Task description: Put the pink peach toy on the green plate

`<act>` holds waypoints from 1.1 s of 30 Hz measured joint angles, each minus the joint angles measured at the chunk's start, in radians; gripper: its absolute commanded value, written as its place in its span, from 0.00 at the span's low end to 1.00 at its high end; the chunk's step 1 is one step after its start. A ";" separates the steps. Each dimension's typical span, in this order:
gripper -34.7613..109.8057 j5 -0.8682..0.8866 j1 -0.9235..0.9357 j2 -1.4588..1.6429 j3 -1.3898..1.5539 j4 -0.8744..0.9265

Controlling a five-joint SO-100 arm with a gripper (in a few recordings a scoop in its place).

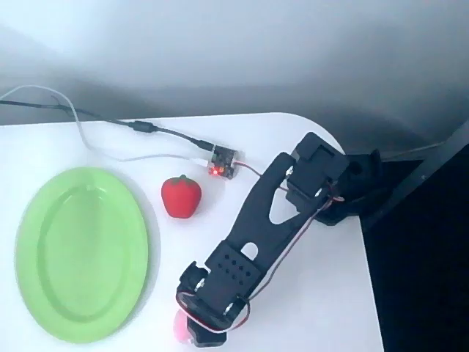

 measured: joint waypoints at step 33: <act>0.61 -0.589 0.581 -0.393 -0.597 -0.092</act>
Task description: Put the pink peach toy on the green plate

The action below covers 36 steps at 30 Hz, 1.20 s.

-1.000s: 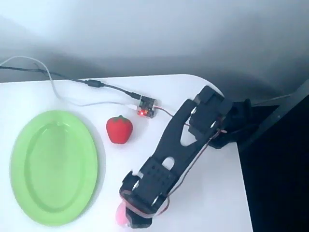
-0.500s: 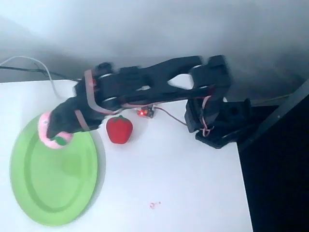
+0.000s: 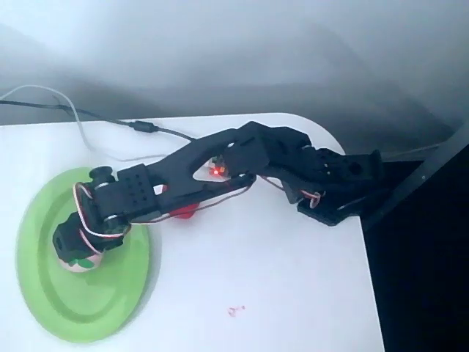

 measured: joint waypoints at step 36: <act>0.24 0.098 0.255 1.810 1.479 0.118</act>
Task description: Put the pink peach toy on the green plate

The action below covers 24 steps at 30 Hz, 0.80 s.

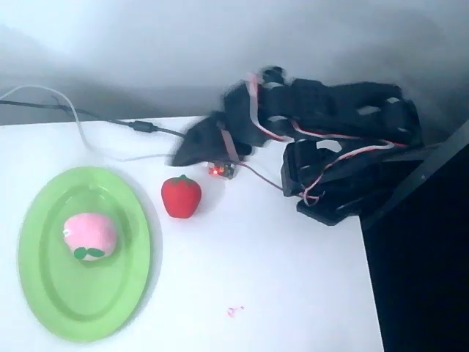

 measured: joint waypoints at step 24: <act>0.24 0.195 -0.005 0.580 0.795 0.133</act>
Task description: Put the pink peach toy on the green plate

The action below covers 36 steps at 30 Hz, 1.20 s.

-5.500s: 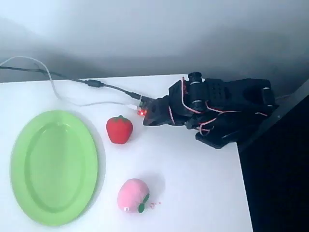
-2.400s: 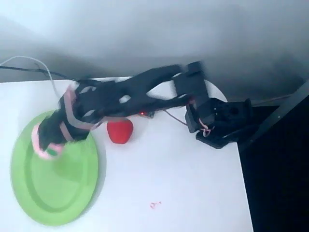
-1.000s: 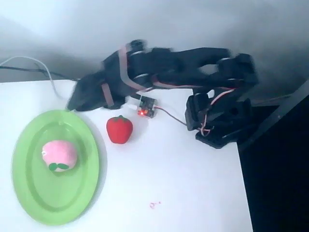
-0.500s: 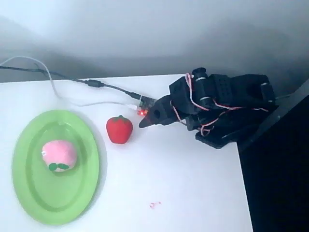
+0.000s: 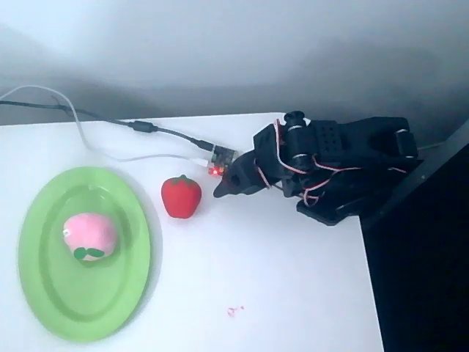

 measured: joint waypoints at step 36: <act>0.28 -0.437 0.012 0.000 0.000 0.032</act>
